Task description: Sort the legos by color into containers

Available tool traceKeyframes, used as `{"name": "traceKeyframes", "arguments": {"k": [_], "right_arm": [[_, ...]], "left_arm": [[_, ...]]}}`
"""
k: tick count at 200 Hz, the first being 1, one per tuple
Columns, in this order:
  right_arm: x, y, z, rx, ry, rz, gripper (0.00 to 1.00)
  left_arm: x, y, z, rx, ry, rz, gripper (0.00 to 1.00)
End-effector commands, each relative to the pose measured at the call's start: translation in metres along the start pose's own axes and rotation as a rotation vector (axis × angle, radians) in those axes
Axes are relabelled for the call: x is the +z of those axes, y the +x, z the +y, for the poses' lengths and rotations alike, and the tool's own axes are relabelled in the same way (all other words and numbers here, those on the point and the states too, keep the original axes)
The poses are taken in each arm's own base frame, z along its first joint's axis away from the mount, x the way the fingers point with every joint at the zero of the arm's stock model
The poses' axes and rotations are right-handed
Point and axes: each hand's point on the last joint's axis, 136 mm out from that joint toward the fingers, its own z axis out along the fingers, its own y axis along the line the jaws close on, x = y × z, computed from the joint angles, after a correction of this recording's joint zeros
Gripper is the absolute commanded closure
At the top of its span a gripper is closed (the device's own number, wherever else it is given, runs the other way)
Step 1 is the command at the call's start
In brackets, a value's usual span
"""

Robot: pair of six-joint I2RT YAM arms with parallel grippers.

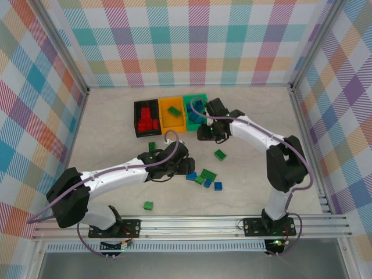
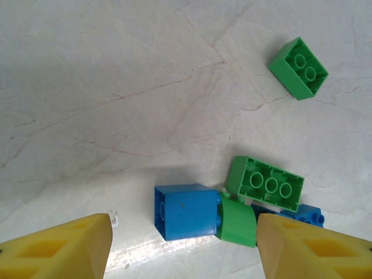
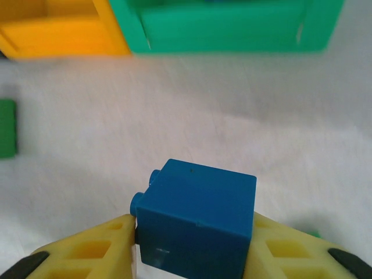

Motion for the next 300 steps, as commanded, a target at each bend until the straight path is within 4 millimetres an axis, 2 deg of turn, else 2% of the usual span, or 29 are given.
{"name": "traceKeyframes", "arguments": {"k": [1, 35, 52, 62, 80, 109, 140, 192, 237, 263, 300], "right_arm": [[0.002, -0.036, -0.001, -0.038, 0.024, -0.032, 0.58], [0.008, -0.086, -0.006, -0.059, 0.079, -0.071, 0.57], [0.009, -0.106, -0.011, -0.059, 0.102, -0.08, 0.52], [0.01, -0.111, -0.014, -0.058, 0.115, -0.075, 0.46], [0.009, -0.111, -0.012, -0.059, 0.109, -0.071, 0.44], [0.009, -0.091, -0.004, -0.046, 0.028, -0.059, 0.43], [0.0, -0.06, -0.009, -0.03, 0.006, -0.046, 0.43], [-0.025, -0.002, -0.024, 0.0, -0.001, -0.033, 0.43], [-0.031, 0.049, -0.047, 0.033, 0.048, 0.003, 0.43], [-0.03, 0.063, -0.054, 0.052, 0.064, 0.013, 0.43], [-0.027, 0.066, -0.052, 0.062, 0.048, 0.023, 0.43]], "left_arm": [[-0.012, 0.008, 0.009, -0.007, -0.043, -0.012, 0.34], [-0.024, 0.014, 0.013, -0.009, -0.063, -0.038, 0.33], [-0.028, 0.017, 0.015, -0.013, -0.068, -0.046, 0.33], [-0.029, 0.019, 0.016, -0.014, -0.069, -0.05, 0.33], [-0.032, 0.021, 0.018, -0.017, -0.074, -0.052, 0.33], [-0.029, 0.023, 0.019, -0.016, -0.079, -0.046, 0.31], [-0.021, 0.024, 0.013, 0.006, -0.084, -0.024, 0.3], [0.0, 0.025, -0.005, 0.046, -0.071, 0.021, 0.3], [0.017, 0.028, -0.017, 0.065, -0.053, 0.059, 0.3], [0.025, 0.031, -0.022, 0.075, -0.048, 0.084, 0.3], [0.037, 0.037, -0.027, 0.088, -0.051, 0.125, 0.3]]}}
